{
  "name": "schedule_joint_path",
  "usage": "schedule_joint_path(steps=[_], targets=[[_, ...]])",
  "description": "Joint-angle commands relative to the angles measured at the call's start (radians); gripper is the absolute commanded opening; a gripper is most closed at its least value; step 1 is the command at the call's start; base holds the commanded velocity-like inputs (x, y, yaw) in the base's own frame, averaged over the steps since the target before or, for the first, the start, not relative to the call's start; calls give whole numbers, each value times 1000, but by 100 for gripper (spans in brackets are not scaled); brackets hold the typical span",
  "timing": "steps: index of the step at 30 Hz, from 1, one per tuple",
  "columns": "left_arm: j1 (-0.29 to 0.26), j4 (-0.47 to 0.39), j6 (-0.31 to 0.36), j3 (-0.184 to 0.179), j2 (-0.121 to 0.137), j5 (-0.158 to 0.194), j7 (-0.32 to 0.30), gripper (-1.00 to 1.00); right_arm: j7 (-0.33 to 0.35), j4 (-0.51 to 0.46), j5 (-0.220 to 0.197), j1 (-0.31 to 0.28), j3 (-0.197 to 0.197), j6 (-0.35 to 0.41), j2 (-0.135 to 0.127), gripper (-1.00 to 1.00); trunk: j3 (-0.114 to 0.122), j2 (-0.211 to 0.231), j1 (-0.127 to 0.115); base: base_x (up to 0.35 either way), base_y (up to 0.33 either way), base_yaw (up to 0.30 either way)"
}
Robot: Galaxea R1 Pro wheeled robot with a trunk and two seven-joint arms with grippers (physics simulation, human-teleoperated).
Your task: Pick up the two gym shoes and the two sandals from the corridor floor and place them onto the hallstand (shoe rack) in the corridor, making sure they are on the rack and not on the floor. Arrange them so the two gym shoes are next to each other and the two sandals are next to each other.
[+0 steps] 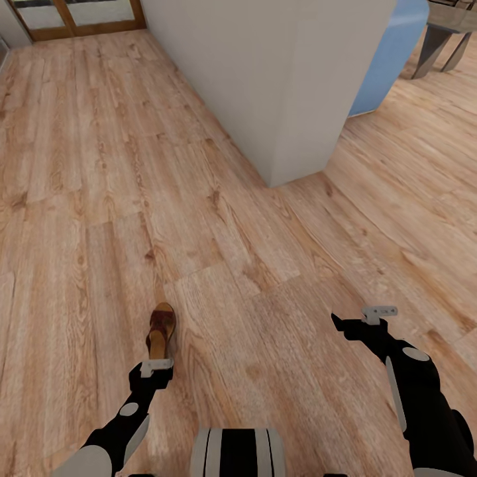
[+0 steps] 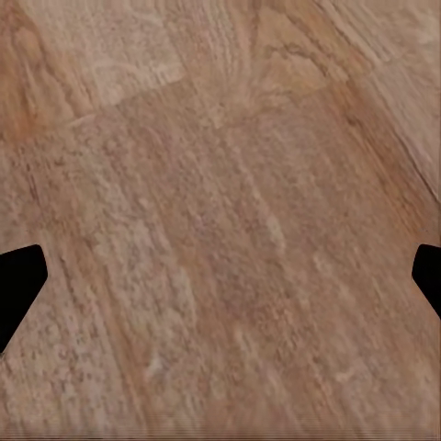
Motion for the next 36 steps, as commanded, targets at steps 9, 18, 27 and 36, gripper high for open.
schedule_joint_path(steps=[9,18,27,36], targets=[[-1,0,-4,4,0,-8,2,100,9,-2,10,-1,-2,2,-1,100,-50,-2,4,0,0,0],[-1,0,-4,4,1,-8,2,100,9,-3,10,-1,-2,3,-1,100,-67,-3,4,0,0,0],[-1,0,-4,4,1,-8,2,100,9,-3,10,-1,-2,3,-1,100,-84,-4,6,0,0,0],[-1,0,-5,4,1,-8,2,100,9,-3,10,-1,-2,3,-1,100,-92,-4,7,0,0,0]])
